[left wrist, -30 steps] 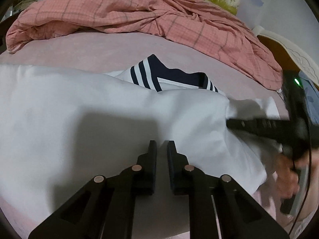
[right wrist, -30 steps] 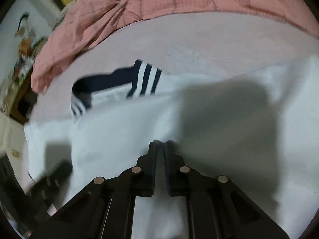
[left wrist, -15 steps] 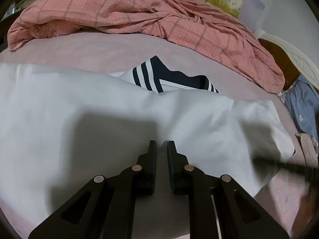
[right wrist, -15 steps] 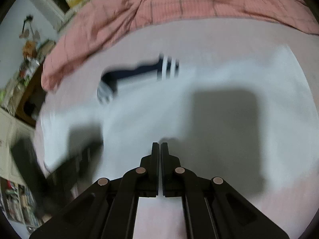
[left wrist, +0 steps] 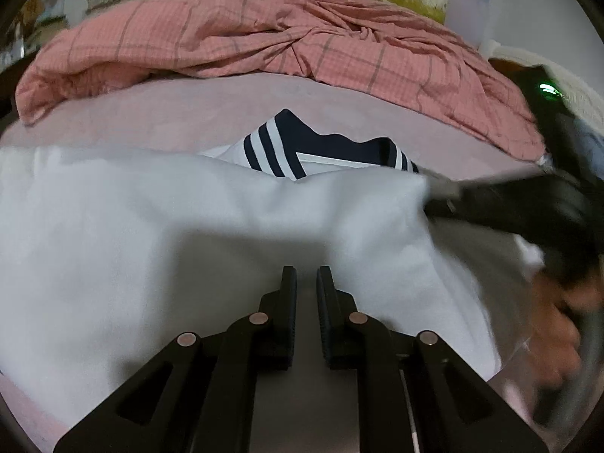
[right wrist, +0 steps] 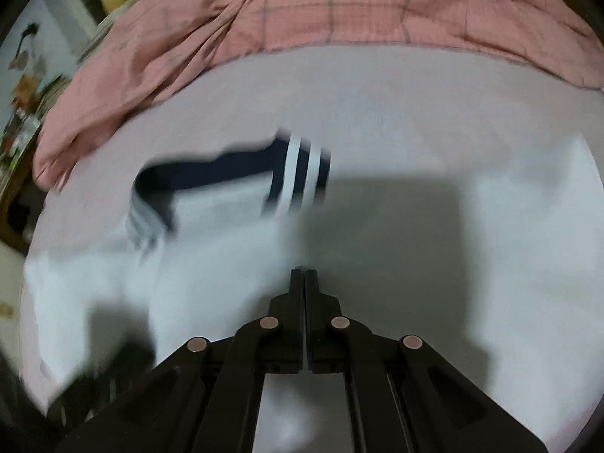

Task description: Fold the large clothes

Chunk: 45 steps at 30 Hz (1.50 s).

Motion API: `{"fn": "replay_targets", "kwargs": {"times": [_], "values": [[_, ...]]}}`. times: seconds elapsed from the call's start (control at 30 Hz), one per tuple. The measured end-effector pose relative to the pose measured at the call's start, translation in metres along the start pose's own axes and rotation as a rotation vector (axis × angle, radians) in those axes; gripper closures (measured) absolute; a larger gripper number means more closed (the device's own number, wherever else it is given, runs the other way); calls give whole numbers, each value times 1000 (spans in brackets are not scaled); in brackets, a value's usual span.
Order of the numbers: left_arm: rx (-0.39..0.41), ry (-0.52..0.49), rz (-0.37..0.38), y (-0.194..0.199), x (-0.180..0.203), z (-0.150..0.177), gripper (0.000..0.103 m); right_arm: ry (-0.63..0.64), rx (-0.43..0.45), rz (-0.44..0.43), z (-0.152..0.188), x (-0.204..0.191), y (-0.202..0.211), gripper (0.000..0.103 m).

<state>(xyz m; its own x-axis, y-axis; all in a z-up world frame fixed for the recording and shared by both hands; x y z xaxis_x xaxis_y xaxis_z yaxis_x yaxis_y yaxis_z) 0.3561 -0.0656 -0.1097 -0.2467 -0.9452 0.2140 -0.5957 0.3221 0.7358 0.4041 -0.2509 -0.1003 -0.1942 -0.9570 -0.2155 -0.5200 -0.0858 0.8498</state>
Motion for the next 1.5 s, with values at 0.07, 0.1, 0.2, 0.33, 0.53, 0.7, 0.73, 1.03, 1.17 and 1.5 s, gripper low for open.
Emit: {"fn": "replay_targets", "kwargs": {"times": [0.07, 0.1, 0.2, 0.33, 0.53, 0.7, 0.73, 1.03, 1.17, 1.5], "values": [[-8, 26, 34, 0, -4, -1, 90, -36, -4, -10, -7, 4, -8, 101], [-11, 29, 38, 0, -4, -1, 91, -49, -9, -26, -3, 5, -8, 101], [-14, 21, 36, 0, -3, -1, 90, 16, 4, -58, 39, 2, 18, 101], [-9, 9, 32, 4, 0, 0, 91, -2, 58, -144, 93, 14, 72, 101], [6, 4, 31, 8, 3, -1, 90, -161, 160, -115, 117, 71, 117, 82], [31, 9, 64, 17, 6, -5, 88, -346, 216, -77, 121, 128, 108, 16], [37, 6, 66, 20, 7, -6, 87, -388, 224, -80, 121, 138, 105, 16], [168, -15, -4, 48, 0, -36, 53, -413, 340, 26, 71, 159, 99, 84], [281, 58, 83, 94, -20, -48, 53, -112, 521, 235, 42, 91, 145, 86], [376, 220, -1, 128, -99, -68, 54, 192, 295, 37, 56, -125, 83, 86]]}}
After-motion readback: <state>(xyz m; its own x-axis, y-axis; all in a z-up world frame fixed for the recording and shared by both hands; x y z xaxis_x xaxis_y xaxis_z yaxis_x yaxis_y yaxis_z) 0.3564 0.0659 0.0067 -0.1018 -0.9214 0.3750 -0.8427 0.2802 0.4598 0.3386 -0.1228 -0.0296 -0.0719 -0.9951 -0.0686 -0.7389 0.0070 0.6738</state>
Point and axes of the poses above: each gripper's, at about its wrist camera, not at the fingertips, and y roughly against the way its jaws point, x to its right, z to its underside, the point moved 8 cm from there along -y, roughly the way its jaws point
